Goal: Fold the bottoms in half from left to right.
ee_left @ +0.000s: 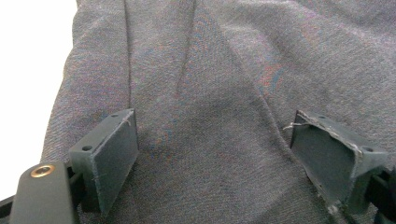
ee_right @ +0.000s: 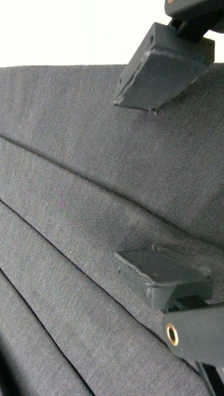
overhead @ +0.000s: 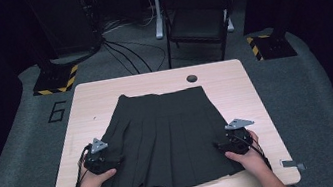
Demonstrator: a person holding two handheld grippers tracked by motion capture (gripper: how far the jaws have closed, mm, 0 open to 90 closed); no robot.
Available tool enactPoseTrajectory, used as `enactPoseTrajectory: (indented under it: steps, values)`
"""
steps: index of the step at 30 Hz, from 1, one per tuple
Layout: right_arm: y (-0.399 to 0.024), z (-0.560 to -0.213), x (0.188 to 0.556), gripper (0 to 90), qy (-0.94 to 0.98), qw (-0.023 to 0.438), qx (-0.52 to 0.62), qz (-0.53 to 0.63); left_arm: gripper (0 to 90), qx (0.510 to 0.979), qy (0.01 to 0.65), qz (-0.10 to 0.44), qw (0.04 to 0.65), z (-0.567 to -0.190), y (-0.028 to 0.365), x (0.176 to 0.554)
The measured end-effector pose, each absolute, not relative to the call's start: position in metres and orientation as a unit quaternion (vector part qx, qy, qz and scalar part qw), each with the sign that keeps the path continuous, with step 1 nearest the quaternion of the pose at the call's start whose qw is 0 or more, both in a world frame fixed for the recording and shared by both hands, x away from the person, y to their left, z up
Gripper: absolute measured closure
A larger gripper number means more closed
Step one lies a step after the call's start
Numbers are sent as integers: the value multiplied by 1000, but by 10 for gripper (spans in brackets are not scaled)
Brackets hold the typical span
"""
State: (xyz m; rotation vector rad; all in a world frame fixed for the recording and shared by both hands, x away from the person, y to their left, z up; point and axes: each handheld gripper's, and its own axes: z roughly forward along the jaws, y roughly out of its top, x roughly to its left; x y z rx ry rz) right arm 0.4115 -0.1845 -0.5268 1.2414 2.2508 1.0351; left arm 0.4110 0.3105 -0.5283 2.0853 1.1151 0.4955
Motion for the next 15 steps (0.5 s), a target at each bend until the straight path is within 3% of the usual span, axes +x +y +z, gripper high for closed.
enactPoseTrajectory:
  steps: [15]
  values:
    - [-185, -527, 411, 202, 798, 183, 441, 368, 155, 809, 430, 191, 353, -528, 311, 412]
